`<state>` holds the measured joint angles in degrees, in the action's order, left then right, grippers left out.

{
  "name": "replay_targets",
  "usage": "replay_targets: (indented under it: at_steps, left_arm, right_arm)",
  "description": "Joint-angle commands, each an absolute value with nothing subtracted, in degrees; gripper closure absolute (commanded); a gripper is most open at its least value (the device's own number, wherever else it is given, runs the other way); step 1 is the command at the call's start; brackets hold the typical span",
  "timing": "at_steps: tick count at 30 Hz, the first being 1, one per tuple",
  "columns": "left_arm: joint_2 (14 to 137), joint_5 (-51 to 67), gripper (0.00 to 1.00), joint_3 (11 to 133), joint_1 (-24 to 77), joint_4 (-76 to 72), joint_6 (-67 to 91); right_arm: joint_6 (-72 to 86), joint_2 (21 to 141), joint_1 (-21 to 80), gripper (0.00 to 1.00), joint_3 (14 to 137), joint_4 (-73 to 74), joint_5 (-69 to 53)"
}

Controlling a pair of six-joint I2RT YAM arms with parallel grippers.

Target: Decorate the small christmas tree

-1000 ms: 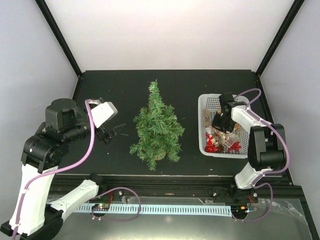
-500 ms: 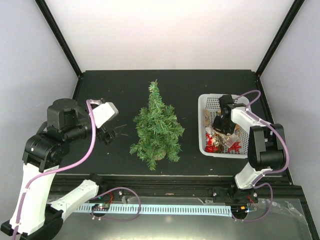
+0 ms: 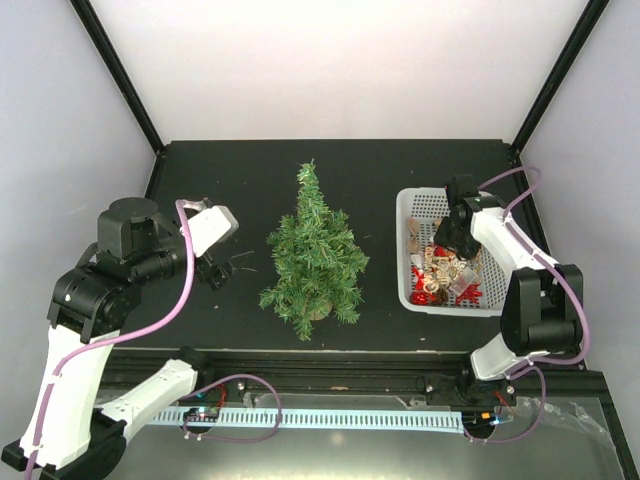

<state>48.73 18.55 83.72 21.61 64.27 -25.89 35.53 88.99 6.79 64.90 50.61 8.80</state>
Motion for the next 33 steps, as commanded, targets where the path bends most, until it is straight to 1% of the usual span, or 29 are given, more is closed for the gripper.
replay_targets:
  at_steps: [1, 13, 16, 18, 19, 20, 21, 22, 23, 28, 33]
  left_arm:
    - [48.3, 19.7, 0.01, 83.4, 21.7, 64.6, -25.1]
    - [48.8, 20.1, 0.01, 83.4, 21.7, 64.2, -25.0]
    - [48.9, 20.0, 0.01, 83.5, 21.7, 64.1, -25.0]
    - [49.0, 20.0, 0.01, 83.4, 21.7, 64.1, -25.1]
    - [49.2, 20.0, 0.01, 83.5, 21.7, 64.2, -25.1]
    - [49.3, 20.1, 0.01, 83.7, 21.7, 64.1, -25.1]
    - [49.4, 20.0, 0.01, 83.9, 21.7, 64.1, -25.2]
    - [49.5, 20.1, 0.01, 84.2, 21.7, 64.2, -25.1]
    - [49.6, 20.1, 0.01, 84.5, 21.7, 64.1, -25.3]
    - [50.4, 20.0, 0.01, 86.8, 21.8, 64.8, -26.1]
    - [51.8, 22.3, 0.01, 93.6, 22.1, 66.1, -28.9]
  right_arm:
    - [37.8, 90.8, 5.7, 0.50, 65.0, 52.2, 10.5]
    - [39.4, 93.5, 2.9, 0.54, 61.7, 48.3, 6.6]
    - [39.5, 94.1, 2.6, 0.56, 61.0, 47.2, 5.7]
    - [39.3, 94.7, 2.5, 0.61, 60.8, 46.4, 5.2]
    - [39.1, 95.1, 2.5, 0.65, 60.9, 45.9, 4.9]
    - [39.0, 95.3, 2.5, 0.72, 60.9, 45.6, 4.8]
    - [38.9, 95.4, 2.5, 0.82, 61.2, 45.4, 4.7]
    - [38.7, 95.3, 2.4, 0.96, 61.5, 45.4, 4.7]
    - [38.6, 95.0, 2.5, 0.99, 62.1, 45.7, 4.7]
    - [37.1, 89.8, 2.5, 0.99, 64.8, 49.0, 6.3]
    - [36.0, 78.8, 2.6, 0.99, 67.7, 54.6, 6.4]
